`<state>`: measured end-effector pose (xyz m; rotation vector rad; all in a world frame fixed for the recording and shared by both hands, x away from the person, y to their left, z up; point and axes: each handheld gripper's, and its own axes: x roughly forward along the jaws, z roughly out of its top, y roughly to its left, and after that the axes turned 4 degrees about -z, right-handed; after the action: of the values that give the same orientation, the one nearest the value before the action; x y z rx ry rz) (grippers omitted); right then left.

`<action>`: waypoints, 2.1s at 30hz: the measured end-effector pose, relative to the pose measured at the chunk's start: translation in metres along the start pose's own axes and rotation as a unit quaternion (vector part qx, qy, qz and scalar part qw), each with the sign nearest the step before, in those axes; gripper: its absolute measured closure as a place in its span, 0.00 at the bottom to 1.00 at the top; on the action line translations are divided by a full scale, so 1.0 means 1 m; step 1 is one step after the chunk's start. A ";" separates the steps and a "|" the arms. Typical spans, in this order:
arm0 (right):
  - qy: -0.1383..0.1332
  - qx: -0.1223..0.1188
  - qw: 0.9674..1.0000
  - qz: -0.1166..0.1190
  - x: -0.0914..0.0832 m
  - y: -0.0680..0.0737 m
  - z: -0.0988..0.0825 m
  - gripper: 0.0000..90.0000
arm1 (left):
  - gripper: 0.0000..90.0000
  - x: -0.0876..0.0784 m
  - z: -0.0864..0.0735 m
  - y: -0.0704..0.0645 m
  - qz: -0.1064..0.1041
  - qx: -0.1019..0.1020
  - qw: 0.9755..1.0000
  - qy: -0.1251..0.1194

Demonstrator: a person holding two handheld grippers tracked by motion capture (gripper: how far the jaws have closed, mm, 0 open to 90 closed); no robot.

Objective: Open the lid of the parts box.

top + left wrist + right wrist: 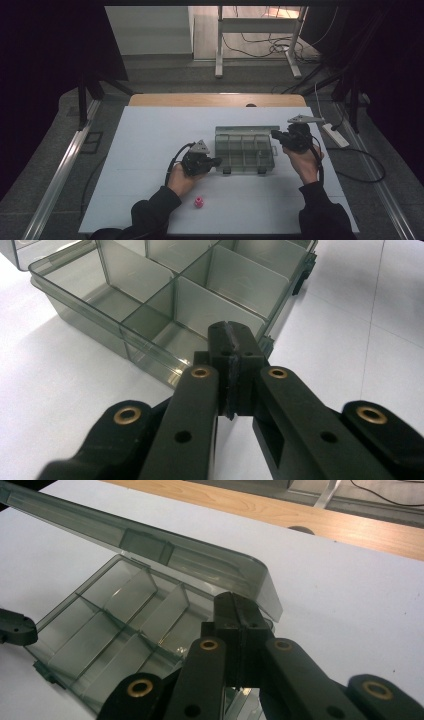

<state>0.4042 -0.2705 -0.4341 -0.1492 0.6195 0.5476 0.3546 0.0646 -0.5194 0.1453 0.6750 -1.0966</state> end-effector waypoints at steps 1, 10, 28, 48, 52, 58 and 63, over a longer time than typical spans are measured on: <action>0.000 0.000 1.000 0.000 0.000 0.000 0.001 0.99 | 0.99 0.000 0.000 0.000 0.000 0.000 1.000 0.000; -0.001 0.000 1.000 -0.002 0.006 -0.004 0.006 0.99 | 0.99 0.000 0.000 0.000 -0.001 0.000 1.000 -0.001; 0.001 -0.001 1.000 -0.010 0.019 -0.009 0.015 0.99 | 0.99 0.000 -0.001 0.000 0.000 0.000 1.000 -0.002; -0.003 0.004 1.000 -0.014 0.030 -0.017 0.025 0.99 | 0.99 0.001 0.000 0.000 0.001 0.002 1.000 -0.001; -0.001 0.004 1.000 -0.016 0.033 -0.019 0.025 0.99 | 0.99 0.001 0.000 0.000 0.000 0.001 1.000 -0.002; -0.001 0.007 1.000 -0.017 0.038 -0.021 0.027 0.99 | 0.99 0.001 0.000 0.000 0.000 0.002 1.000 -0.002; -0.001 0.010 1.000 -0.017 0.041 -0.023 0.028 0.99 | 0.99 0.001 0.000 0.000 0.000 0.002 1.000 -0.002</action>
<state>0.4585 -0.2634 -0.4359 -0.1398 0.6201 0.5074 0.3547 0.0644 -0.5200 0.1461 0.6697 -1.0979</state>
